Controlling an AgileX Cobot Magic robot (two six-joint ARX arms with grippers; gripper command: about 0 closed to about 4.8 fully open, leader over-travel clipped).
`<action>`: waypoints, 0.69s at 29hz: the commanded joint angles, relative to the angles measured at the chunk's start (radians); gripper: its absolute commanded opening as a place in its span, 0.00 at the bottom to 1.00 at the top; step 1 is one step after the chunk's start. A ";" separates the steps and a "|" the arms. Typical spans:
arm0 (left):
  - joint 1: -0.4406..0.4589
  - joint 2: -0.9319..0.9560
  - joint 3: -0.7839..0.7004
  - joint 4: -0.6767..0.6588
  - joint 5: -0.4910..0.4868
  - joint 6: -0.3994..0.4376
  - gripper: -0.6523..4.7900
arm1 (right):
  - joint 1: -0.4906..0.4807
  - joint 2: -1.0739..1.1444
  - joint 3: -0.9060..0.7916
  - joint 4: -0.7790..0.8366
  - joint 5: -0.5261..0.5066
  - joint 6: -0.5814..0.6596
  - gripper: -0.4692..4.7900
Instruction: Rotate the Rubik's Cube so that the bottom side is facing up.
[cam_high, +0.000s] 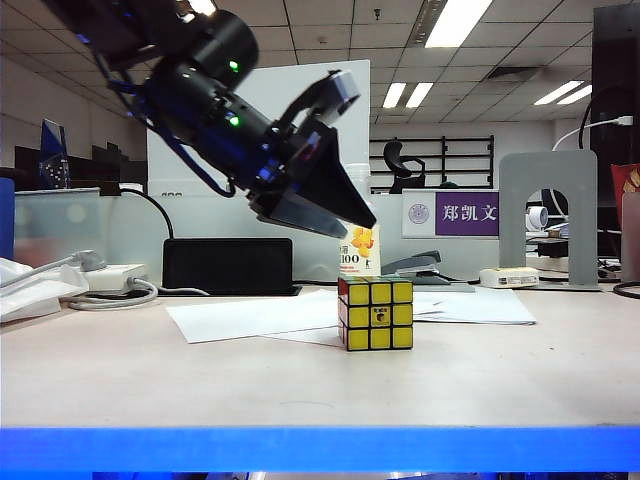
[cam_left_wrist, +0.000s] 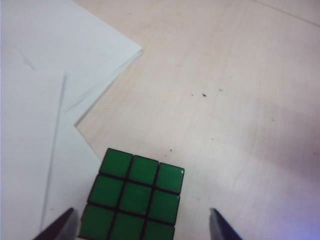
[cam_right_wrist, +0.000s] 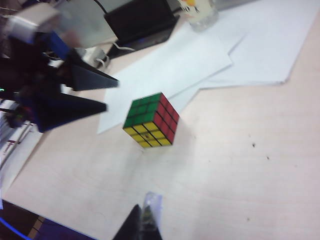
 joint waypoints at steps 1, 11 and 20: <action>0.005 0.028 0.052 -0.083 -0.007 0.018 0.75 | 0.018 -0.001 0.005 0.027 -0.003 0.043 0.08; -0.019 0.060 0.062 -0.236 -0.040 0.126 0.89 | 0.050 0.011 0.005 0.066 -0.087 0.058 0.08; -0.048 0.085 0.063 -0.089 -0.172 0.165 0.91 | 0.050 0.014 0.005 0.065 -0.142 0.077 0.08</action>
